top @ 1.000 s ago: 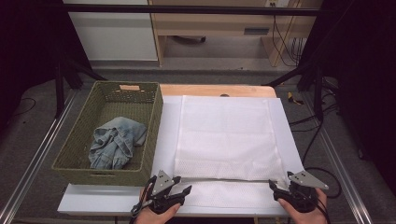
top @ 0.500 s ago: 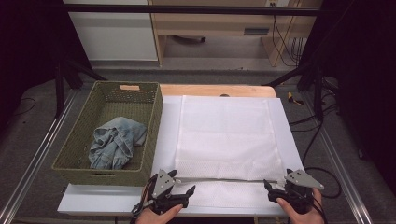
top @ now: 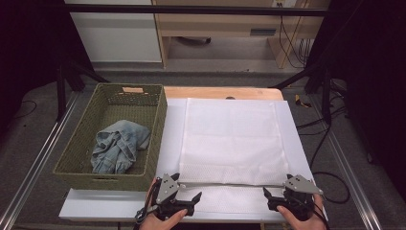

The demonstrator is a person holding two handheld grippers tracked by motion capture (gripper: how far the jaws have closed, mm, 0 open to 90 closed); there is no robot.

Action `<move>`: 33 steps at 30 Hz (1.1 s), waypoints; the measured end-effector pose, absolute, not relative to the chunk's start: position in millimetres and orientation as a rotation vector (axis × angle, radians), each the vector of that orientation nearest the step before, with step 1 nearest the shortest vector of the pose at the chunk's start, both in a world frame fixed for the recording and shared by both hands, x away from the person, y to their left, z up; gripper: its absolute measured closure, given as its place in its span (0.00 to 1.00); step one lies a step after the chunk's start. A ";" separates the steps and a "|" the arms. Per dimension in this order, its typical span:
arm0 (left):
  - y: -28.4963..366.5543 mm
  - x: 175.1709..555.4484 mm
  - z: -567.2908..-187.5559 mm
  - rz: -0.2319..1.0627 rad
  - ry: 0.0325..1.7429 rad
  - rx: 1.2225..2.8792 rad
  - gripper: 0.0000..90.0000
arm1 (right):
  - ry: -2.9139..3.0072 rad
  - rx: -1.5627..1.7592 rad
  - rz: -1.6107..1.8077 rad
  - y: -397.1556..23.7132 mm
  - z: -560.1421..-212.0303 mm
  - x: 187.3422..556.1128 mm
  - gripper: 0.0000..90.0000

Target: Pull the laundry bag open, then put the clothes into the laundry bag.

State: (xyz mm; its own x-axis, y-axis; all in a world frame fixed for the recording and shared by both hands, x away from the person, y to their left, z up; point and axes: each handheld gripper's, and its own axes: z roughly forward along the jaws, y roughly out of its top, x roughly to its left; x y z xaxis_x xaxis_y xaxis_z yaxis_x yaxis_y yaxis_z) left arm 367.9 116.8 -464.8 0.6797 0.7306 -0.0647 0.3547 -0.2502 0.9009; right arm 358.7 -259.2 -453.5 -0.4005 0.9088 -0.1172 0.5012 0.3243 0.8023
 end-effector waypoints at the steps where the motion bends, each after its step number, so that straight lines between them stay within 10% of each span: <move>1: 116.8 367.9 -464.7 0.450 0.854 1.857 0.04 | 2.029 1.238 0.933 -258.3 -453.2 358.7 0.09; 23: 122.4 364.2 -460.1 0.517 0.859 1.858 0.05 | 2.250 1.047 0.928 -210.7 -429.1 365.5 0.15; 33: 115.8 364.9 -455.8 0.531 0.824 1.926 0.09 | 2.417 0.844 0.905 -177.4 -429.4 387.2 0.50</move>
State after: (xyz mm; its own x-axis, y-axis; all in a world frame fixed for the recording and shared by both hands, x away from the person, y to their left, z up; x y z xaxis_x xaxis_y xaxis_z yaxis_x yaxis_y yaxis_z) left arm 364.9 115.8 -455.8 0.6798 0.7330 0.0240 0.3251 -0.3305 0.8861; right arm 387.2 -177.4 -429.4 -0.7260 0.6663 -0.1703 0.3908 0.6035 0.6951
